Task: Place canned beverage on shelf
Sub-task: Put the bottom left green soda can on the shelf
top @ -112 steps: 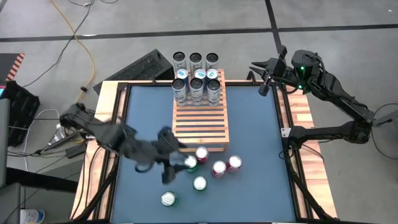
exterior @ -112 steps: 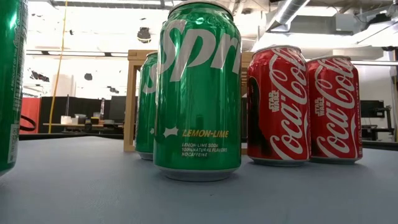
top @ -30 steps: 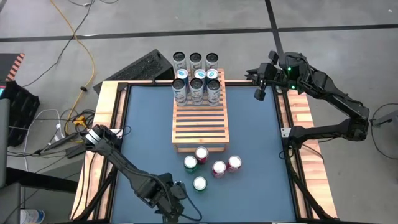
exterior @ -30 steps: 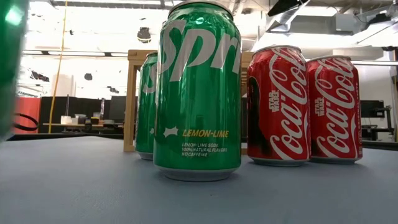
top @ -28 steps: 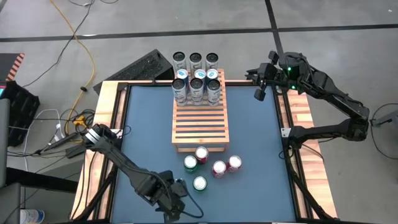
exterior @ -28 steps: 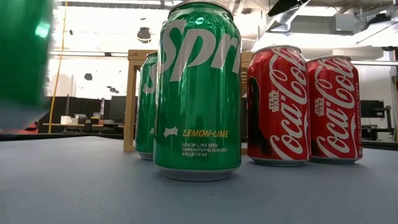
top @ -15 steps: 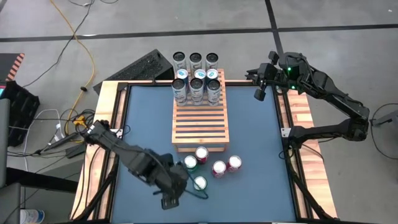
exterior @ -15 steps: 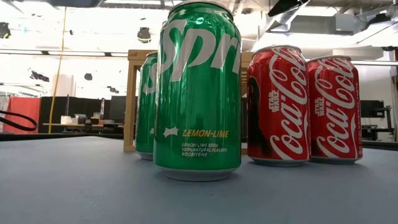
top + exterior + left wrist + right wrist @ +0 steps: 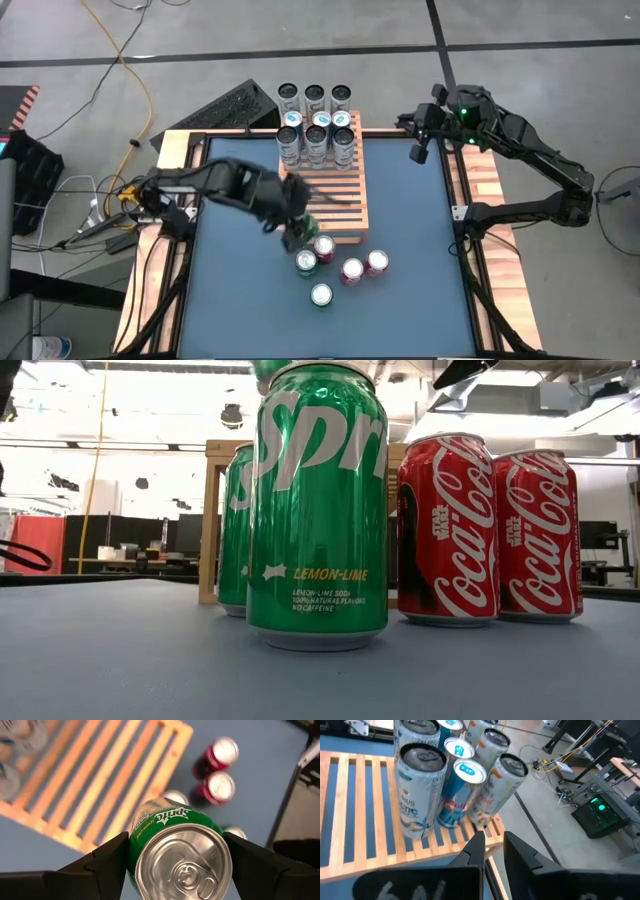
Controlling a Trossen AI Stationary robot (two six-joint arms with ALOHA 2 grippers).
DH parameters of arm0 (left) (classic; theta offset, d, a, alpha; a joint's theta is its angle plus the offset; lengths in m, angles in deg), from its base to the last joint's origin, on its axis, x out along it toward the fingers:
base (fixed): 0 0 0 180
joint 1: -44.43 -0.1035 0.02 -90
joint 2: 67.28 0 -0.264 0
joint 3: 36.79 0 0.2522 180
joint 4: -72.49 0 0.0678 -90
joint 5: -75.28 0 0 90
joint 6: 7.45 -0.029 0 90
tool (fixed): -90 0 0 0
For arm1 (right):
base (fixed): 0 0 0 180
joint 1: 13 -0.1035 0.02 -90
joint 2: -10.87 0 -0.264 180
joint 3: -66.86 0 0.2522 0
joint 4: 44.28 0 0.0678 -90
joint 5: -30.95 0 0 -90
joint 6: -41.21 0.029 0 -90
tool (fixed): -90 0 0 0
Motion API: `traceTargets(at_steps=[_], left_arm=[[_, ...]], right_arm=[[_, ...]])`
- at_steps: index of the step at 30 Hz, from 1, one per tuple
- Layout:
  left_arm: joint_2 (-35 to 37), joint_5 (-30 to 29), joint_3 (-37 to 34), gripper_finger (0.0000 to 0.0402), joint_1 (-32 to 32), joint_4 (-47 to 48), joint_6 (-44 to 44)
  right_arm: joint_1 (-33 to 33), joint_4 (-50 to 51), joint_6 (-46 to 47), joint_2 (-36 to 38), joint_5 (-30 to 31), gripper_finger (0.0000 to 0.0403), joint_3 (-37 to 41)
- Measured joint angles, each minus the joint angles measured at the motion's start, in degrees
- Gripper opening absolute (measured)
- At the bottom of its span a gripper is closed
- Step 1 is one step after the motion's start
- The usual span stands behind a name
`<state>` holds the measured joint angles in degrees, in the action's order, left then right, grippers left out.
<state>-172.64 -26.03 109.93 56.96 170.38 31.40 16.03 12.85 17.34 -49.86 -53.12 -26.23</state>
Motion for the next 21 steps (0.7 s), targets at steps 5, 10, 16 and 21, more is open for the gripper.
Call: traceTargets(at_steps=[5,10,16,21], left_arm=[[-0.06,0.15,-0.04,0.0269,-5.76,-5.49,-3.13],[-0.42,-2.33,-0.04,0.0269,-10.16,-12.50,-7.31],[-3.99,-3.88,-0.12,0.0269,-13.78,-15.14,-12.21],[-5.93,-4.31,0.05,0.0269,-15.89,-17.29,-12.26]], right_arm=[[0.00,1.87,0.06,0.00,0.00,0.0064,0.00],[-0.01,1.59,1.77,0.00,0.00,0.0064,0.00],[0.00,1.62,2.02,0.00,0.00,0.0064,0.00],[0.01,1.60,2.10,0.00,0.00,0.0064,0.00]])
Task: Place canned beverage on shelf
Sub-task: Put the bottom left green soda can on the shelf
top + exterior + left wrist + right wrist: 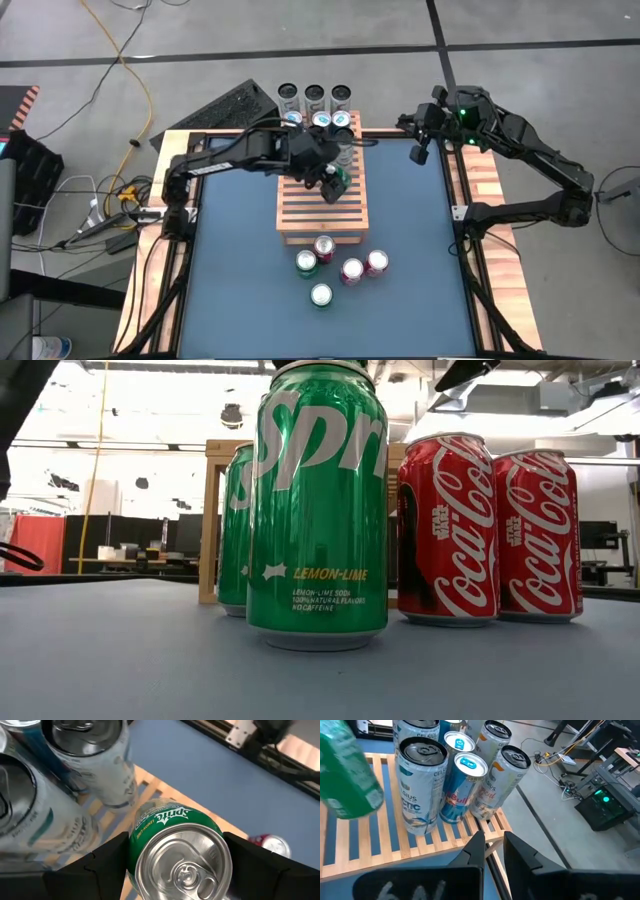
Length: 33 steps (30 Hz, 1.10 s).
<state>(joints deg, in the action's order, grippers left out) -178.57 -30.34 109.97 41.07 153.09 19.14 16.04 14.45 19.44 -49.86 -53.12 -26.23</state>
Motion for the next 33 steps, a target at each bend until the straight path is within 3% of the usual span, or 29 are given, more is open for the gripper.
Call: traceTargets(at_steps=[21,33], left_arm=[[-3.66,1.20,0.35,0.0269,-1.85,2.22,7.28],[-3.71,3.49,0.37,0.0269,-1.80,1.87,3.65]], right_arm=[[0.00,-0.42,1.98,0.00,0.00,0.0064,0.00],[0.00,-0.40,2.28,0.00,0.04,0.0064,0.00]])
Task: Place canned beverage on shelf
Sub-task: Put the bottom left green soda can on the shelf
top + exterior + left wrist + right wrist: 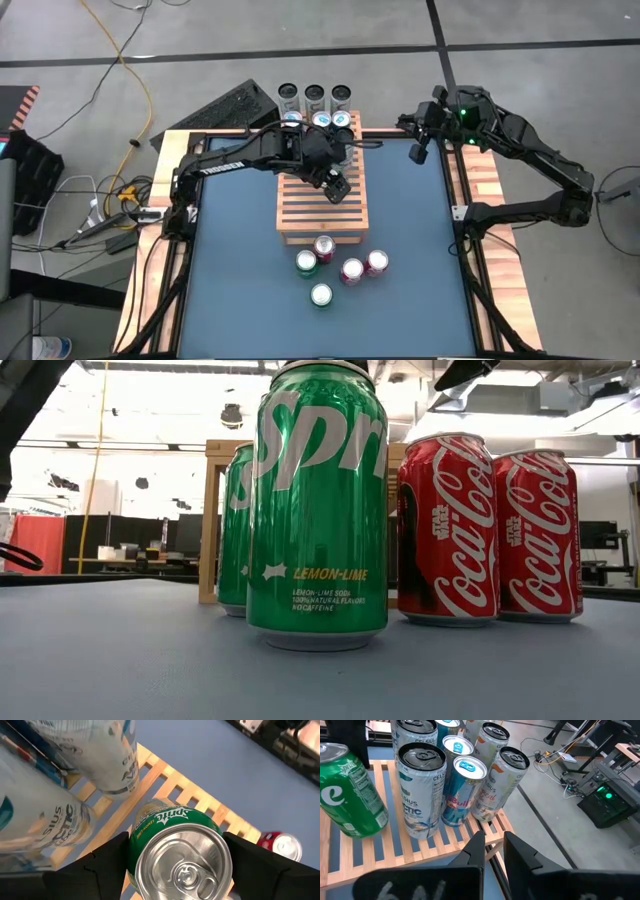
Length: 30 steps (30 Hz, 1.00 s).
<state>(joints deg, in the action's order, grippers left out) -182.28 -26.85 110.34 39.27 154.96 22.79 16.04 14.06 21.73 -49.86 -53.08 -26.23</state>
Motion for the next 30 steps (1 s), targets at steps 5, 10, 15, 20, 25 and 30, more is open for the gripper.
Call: traceTargets(at_steps=[5,10,15,20,25,30], left_arm=[[0.18,0.04,-0.06,0.0311,0.01,-0.18,-1.31],[-0.05,-1.20,-0.04,0.0340,-0.05,-1.61,-4.20],[-0.24,-2.34,-0.04,0.0344,-0.48,-3.23,-5.59],[0.81,-2.81,-0.06,0.0344,-0.86,-2.61,-7.23],[3.44,-5.03,-0.06,0.0344,-0.86,-2.63,-8.47],[6.15,-6.35,-0.06,0.0344,-0.33,-1.81,-8.60]], right_arm=[[0.00,-0.02,0.12,0.00,0.00,0.0064,0.00],[0.00,0.00,0.11,0.00,0.00,0.0064,0.00],[0.00,-0.02,0.09,0.00,-0.02,0.0064,0.00],[0.00,0.00,0.08,0.00,-0.02,0.0064,0.00],[0.00,0.00,0.03,0.00,-0.02,0.0064,0.00],[0.00,0.05,-0.08,0.00,-0.04,0.0064,0.00]])
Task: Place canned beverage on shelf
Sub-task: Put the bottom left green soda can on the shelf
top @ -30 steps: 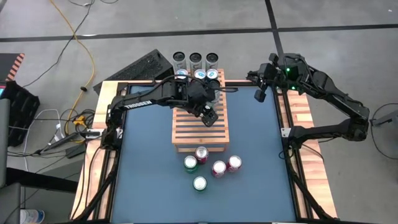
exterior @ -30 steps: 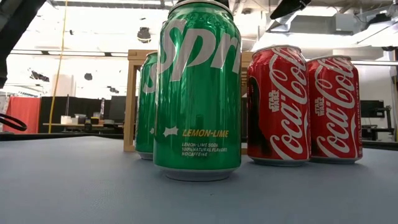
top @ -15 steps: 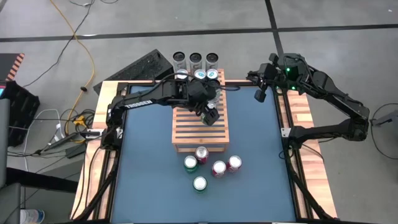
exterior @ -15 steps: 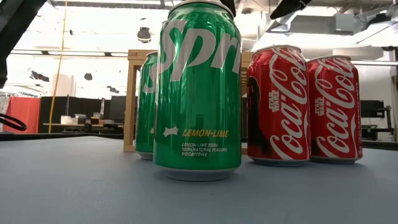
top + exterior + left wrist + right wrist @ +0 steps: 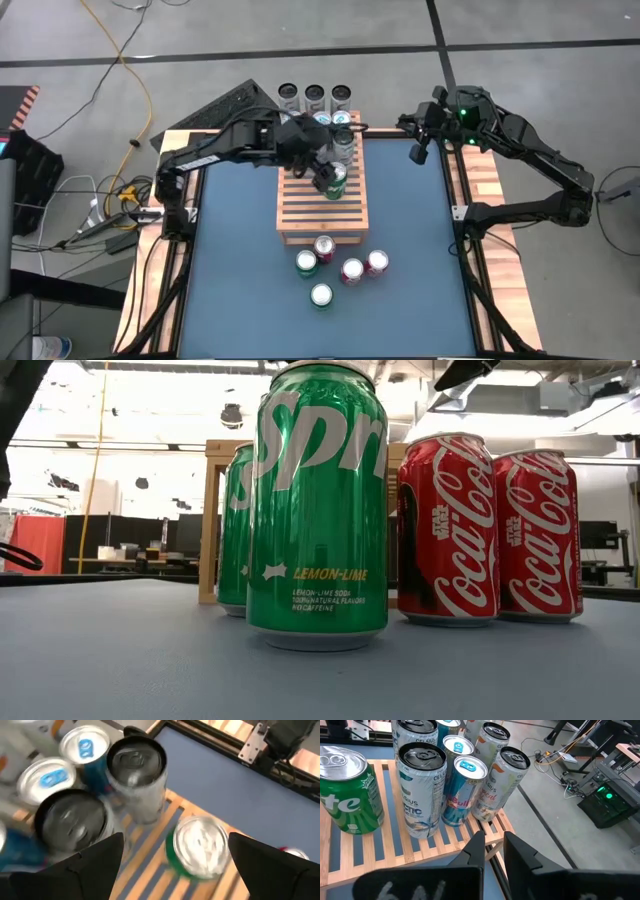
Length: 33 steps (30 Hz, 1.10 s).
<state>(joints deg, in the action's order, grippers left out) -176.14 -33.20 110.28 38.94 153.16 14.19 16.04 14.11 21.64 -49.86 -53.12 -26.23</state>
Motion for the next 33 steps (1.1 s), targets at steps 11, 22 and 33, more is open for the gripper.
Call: traceTargets(at_steps=[11,22,33], left_arm=[[3.06,-9.88,-1.43,0.0180,13.06,11.11,6.88],[3.15,-12.80,-16.76,0.0004,13.32,-1.27,-2.10],[7.76,-12.69,-29.33,0.0000,11.39,-15.47,-7.44]], right_arm=[[-0.01,1.83,-0.39,0.00,0.00,0.0064,0.01],[0.00,1.70,-0.46,0.00,0.00,0.0064,0.01],[-0.02,1.87,-0.42,0.00,-0.02,0.0064,0.02]])
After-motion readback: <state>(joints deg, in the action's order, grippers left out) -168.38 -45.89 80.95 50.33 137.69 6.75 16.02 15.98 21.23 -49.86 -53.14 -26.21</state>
